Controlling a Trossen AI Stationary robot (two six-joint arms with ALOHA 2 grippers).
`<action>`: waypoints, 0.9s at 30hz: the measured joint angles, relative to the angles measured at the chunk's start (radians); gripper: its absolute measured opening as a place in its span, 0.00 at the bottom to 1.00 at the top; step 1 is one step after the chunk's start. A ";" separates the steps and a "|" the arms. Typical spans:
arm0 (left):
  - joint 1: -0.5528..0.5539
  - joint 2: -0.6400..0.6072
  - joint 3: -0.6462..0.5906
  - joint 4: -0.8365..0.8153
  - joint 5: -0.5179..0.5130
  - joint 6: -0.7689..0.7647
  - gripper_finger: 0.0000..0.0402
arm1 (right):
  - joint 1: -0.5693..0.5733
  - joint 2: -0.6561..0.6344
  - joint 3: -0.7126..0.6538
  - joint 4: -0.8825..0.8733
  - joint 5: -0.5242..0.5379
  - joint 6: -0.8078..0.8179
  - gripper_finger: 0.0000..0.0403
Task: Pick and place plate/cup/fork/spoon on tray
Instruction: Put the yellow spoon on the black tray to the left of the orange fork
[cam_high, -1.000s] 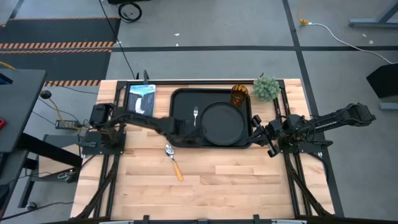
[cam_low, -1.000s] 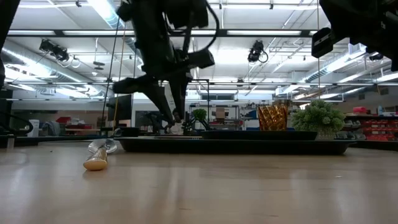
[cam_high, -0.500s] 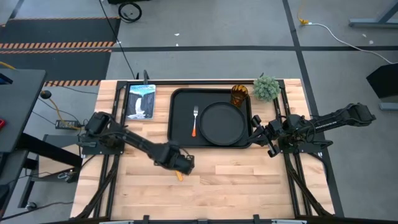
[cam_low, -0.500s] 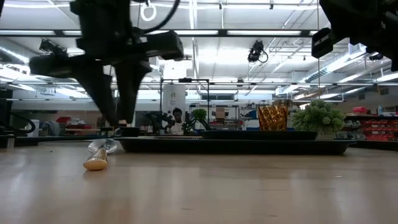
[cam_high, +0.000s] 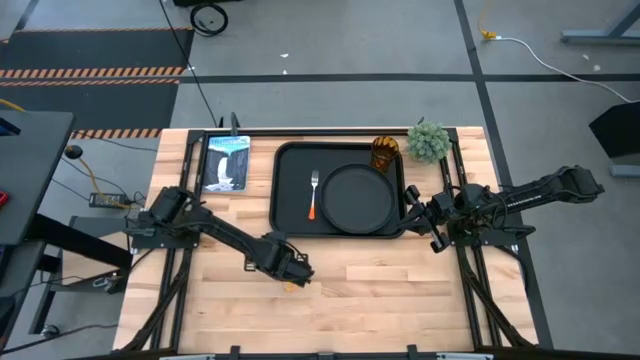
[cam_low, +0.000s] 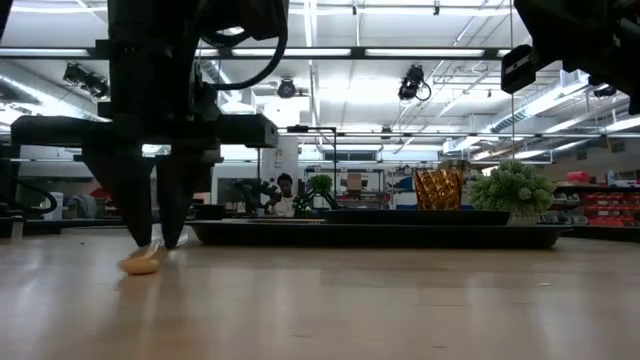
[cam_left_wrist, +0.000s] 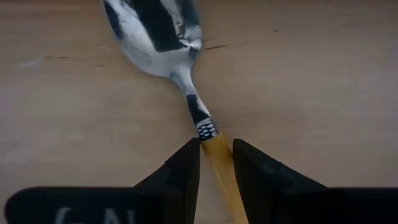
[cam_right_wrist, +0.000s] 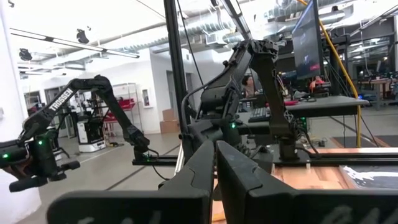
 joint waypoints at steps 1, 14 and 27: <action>0.000 0.003 0.000 -0.002 0.001 0.000 0.26 | 0.000 0.000 0.000 0.000 0.000 0.000 0.06; -0.005 0.028 0.002 -0.007 0.076 0.081 0.22 | 0.000 0.000 0.000 0.000 -0.005 0.012 0.06; -0.009 0.009 0.009 -0.020 0.110 0.115 0.13 | 0.000 0.000 0.000 0.000 -0.006 0.010 0.06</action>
